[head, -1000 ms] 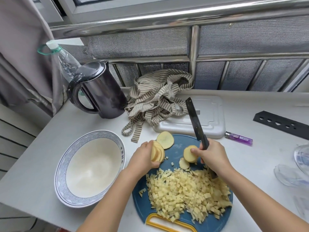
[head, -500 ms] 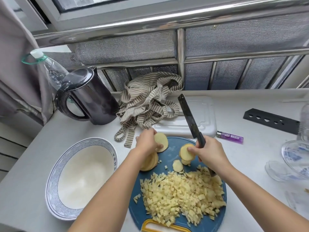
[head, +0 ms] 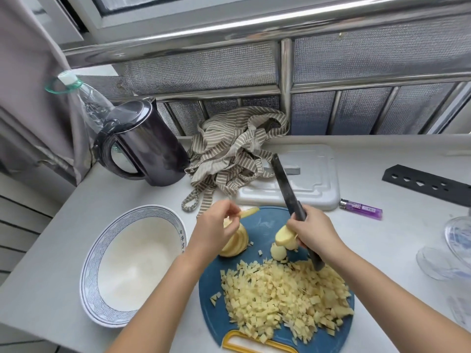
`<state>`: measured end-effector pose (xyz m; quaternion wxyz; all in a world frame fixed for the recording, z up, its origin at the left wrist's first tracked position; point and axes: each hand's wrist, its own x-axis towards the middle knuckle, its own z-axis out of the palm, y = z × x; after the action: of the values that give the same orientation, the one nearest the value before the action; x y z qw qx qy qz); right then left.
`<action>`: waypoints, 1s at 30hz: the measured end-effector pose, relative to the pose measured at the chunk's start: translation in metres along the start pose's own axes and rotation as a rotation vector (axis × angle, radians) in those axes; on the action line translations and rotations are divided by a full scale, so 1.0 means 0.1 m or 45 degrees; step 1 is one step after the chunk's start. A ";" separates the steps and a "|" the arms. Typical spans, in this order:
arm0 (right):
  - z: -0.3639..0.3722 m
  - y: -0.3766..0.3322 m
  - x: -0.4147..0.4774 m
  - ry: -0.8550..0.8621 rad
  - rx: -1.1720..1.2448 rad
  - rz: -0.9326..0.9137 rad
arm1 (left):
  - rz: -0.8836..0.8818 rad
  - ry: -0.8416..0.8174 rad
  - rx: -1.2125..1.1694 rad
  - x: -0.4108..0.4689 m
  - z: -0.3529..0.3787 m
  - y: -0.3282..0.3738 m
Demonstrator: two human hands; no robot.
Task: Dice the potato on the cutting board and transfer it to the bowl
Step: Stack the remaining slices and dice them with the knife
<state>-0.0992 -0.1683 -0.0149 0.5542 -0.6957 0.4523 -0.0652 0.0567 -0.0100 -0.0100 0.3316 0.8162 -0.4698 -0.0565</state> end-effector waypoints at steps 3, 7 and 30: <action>0.03 0.04 -0.03 -0.002 -0.233 -0.031 | -0.005 0.103 0.046 -0.20 0.04 -0.08; 0.04 0.04 -0.14 0.095 -0.378 -0.156 | 0.219 0.237 0.069 -0.31 0.08 -0.02; 0.42 -0.31 -0.03 0.011 -0.304 -0.293 | -0.509 -0.253 0.050 -0.46 0.14 -0.28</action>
<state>-0.0592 -0.1371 -0.0032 0.4545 -0.8036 0.3764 -0.0769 0.0461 0.0291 -0.0475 0.2499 0.8898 -0.3302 -0.1919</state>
